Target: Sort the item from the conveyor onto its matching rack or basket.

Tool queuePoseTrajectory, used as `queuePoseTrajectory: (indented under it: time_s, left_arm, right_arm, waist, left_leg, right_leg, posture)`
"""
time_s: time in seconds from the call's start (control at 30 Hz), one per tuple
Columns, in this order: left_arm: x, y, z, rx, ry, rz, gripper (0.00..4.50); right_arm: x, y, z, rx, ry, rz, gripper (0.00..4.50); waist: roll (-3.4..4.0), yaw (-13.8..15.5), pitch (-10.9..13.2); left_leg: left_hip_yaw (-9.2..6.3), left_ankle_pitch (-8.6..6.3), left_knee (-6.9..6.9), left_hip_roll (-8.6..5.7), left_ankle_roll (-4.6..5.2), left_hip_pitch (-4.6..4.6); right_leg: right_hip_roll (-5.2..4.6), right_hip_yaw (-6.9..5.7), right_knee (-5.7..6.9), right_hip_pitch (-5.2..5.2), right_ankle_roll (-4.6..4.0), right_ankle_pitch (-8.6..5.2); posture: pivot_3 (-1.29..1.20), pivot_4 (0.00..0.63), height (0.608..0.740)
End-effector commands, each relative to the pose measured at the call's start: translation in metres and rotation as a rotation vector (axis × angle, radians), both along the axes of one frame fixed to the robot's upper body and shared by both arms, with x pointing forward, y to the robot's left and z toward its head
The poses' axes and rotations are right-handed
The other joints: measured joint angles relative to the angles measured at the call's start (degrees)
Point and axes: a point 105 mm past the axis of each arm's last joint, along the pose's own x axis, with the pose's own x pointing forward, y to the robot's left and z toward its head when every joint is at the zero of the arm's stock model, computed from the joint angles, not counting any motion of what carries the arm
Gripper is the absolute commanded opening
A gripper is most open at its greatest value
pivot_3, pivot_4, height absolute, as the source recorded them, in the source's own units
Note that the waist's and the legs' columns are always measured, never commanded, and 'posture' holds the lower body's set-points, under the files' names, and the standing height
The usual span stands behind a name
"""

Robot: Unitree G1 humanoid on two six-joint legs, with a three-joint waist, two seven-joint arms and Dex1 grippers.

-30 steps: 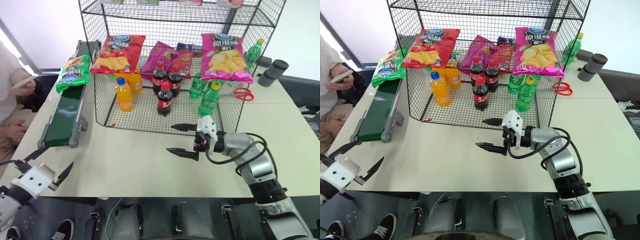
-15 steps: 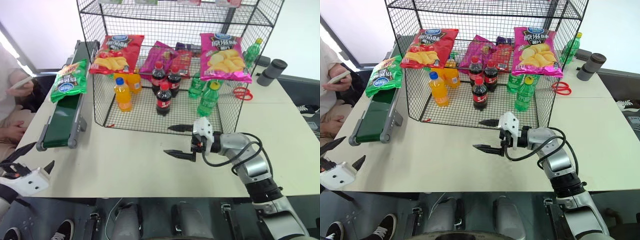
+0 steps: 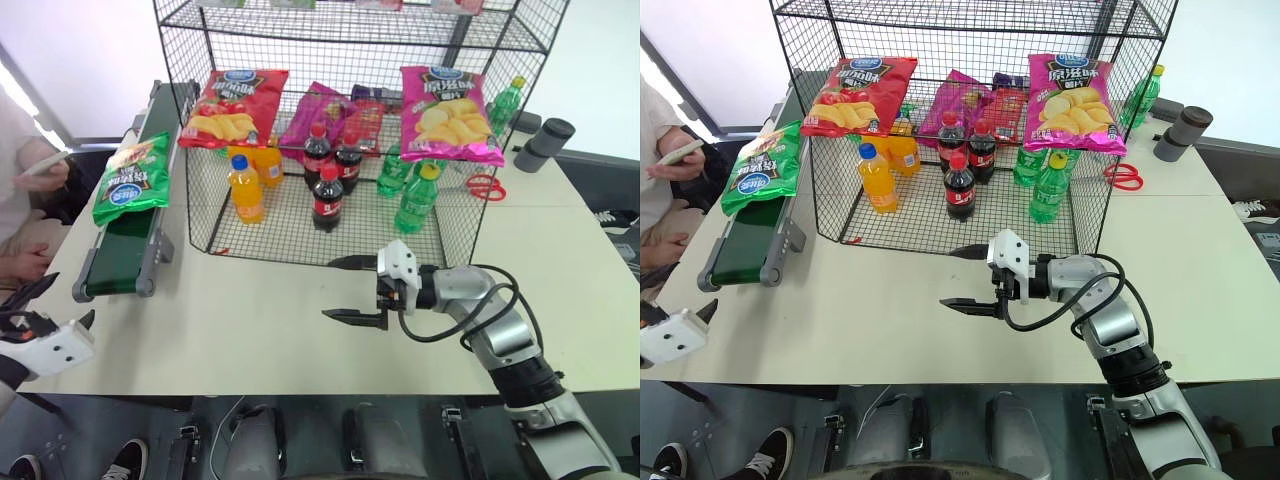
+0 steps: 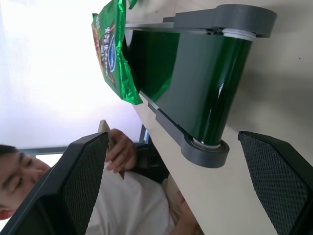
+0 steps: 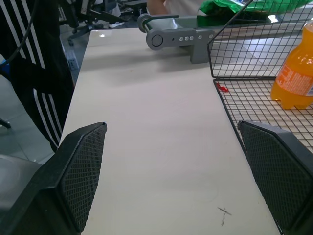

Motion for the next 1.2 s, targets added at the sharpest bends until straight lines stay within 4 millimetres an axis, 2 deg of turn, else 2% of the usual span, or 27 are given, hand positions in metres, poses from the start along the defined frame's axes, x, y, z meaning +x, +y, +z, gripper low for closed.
queuePoseTrajectory:
  time_s: [0.03, 0.43, 0.83, 1.2]
  left_arm:
    - [0.003, -0.001, 0.005, -0.009, -0.012, -0.002, 4.50]
    - [0.010, -0.009, 0.012, -0.005, -0.032, -0.017, 4.50]
    - [0.018, -0.011, 0.009, -0.012, -0.024, -0.028, 4.50]
    - [0.023, -0.014, 0.009, -0.025, -0.025, -0.040, 4.50]
  right_arm:
    - [-0.006, 0.003, 0.015, 0.026, -0.054, 0.034, 4.47]
    - [-0.003, 0.006, 0.015, 0.041, -0.054, 0.014, 4.47]
    - [-0.003, 0.007, 0.014, 0.034, -0.069, -0.006, 4.47]
    - [0.005, 0.001, 0.017, 0.019, -0.095, -0.041, 4.47]
  waist:
    - [0.00, -0.03, 0.00]
    - [-0.02, 0.03, -0.01]
    - [-0.02, 0.04, -0.01]
    - [-0.02, 0.06, -0.01]
  left_leg:
    - [0.00, 0.00, 0.00, 0.00, 0.00, 0.00]
    - [0.01, 0.00, 0.00, 0.00, 0.00, 0.00]
    - [0.02, 0.00, 0.00, 0.00, 0.00, 0.00]
    - [0.05, 0.00, 0.00, 0.00, 0.00, 0.00]
  right_leg:
    - [0.00, 0.00, 0.00, 0.00, 0.00, 0.00]
    - [0.00, 0.00, 0.00, 0.00, 0.00, 0.00]
    - [0.02, 0.00, 0.01, 0.00, 0.01, 0.00]
    - [0.03, 0.00, 0.01, 0.00, 0.01, 0.01]
  posture:
    - [0.00, 0.150, 0.740]
    - [0.00, 0.150, 0.740]
    - [0.00, 0.150, 0.740]
    - [0.00, 0.150, 0.740]
